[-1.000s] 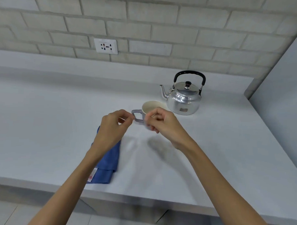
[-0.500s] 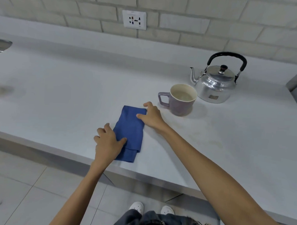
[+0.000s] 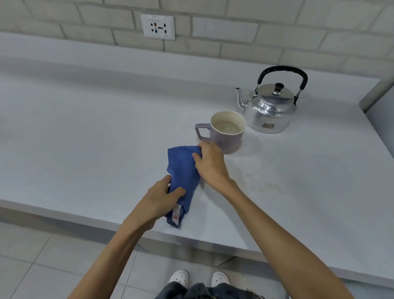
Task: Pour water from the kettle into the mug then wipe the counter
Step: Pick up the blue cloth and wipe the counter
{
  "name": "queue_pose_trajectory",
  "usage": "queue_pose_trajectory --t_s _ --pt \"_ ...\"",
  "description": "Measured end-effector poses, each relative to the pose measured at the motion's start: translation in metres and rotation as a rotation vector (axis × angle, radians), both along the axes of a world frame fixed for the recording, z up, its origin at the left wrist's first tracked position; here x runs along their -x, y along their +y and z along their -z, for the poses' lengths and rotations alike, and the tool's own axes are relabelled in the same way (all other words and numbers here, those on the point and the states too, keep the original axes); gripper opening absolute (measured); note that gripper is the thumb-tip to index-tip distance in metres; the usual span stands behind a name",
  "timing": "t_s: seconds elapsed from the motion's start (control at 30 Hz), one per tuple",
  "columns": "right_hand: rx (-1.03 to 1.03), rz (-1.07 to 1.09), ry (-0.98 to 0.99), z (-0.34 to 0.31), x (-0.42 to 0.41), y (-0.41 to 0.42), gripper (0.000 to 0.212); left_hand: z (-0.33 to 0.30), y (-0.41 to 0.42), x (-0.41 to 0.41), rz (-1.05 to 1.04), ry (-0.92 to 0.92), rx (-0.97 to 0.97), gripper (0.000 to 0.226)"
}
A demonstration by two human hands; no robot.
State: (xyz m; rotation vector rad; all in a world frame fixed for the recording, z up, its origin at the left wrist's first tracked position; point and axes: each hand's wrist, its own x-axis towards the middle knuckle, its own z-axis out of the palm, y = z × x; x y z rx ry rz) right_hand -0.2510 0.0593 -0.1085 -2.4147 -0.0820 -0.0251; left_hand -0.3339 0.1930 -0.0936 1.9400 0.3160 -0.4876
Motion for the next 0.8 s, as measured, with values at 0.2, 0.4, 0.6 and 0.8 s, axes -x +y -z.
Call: queue_pose_trajectory --t_s 0.2,0.4,0.6,0.8 --pt "0.077 0.147 -0.031 0.010 0.020 -0.058 0.007 0.009 -0.052 0.007 0.045 0.121 0.259 0.019" --pt "0.150 0.188 -0.127 0.032 0.026 -0.053 0.038 0.029 -0.039 0.008 0.173 -0.062 -0.190 0.029" --pt "0.334 0.110 -0.120 0.053 0.035 -0.009 0.035 0.030 -0.016 -0.014 0.112 -0.395 -0.462 0.035" --pt "0.328 -0.025 -0.087 0.064 0.054 0.000 0.049 0.044 -0.021 -0.033 0.225 -0.566 -0.541 0.031"
